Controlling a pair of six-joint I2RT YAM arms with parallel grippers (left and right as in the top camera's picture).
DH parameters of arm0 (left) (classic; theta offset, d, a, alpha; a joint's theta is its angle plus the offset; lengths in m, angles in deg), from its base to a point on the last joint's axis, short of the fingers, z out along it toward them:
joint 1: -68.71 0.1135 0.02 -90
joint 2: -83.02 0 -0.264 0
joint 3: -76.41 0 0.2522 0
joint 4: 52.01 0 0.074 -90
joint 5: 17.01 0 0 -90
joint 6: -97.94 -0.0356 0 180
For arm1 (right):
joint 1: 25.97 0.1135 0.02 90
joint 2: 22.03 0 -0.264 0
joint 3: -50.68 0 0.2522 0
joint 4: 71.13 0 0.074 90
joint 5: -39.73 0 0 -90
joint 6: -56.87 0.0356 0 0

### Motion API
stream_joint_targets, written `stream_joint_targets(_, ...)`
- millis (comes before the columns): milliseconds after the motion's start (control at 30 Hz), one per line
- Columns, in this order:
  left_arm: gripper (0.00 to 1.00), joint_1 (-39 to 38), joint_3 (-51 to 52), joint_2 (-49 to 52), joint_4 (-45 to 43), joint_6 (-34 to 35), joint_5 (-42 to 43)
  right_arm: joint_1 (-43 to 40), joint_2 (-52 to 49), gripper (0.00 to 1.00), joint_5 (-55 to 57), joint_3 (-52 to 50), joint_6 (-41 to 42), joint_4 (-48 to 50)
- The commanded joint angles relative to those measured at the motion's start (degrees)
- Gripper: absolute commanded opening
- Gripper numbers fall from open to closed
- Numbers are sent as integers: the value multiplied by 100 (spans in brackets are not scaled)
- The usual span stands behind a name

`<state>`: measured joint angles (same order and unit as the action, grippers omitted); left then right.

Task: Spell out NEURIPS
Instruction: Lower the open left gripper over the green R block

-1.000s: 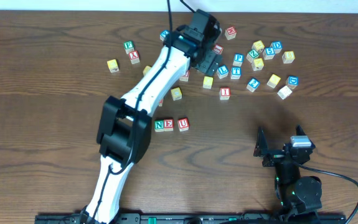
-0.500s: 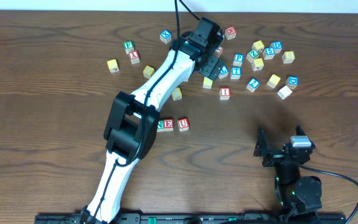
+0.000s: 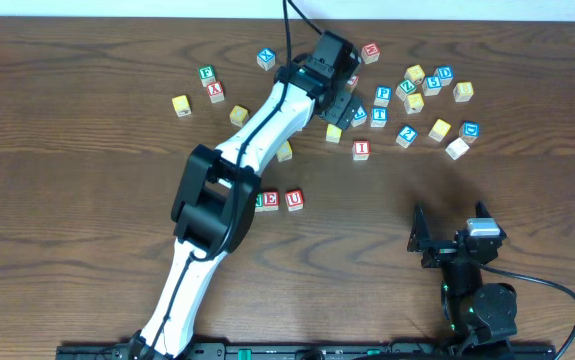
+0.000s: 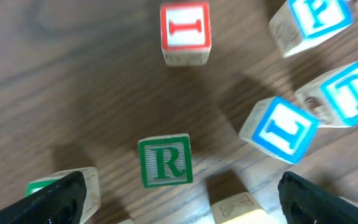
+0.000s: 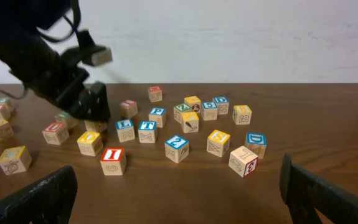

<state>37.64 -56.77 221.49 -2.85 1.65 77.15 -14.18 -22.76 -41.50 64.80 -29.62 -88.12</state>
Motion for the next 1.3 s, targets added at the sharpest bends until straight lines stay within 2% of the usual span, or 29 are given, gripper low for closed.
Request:
stream_joint_targets(0, 97, 13, -120, 227, -81, -76, -31, -39, 9, 99, 26, -4, 70, -24)
stream_joint_targets(333, 96, 13, -96, 289, -173, -79, -31, -39, 9, 99, 26, -4, 72, -24)
stream_joint_targets(600, 83, 50, -81, 304, -216, -76, -33, -39, 9, 99, 26, -4, 72, -24)
stream_joint_targets(1167, 83, 79, -81, 472, -278, -74, -72, -39, 9, 99, 26, -4, 70, -24)
stream_joint_targets(1267, 78, 76, -81, 474, -284, -74, -72, -39, 9, 99, 26, -4, 70, -22)
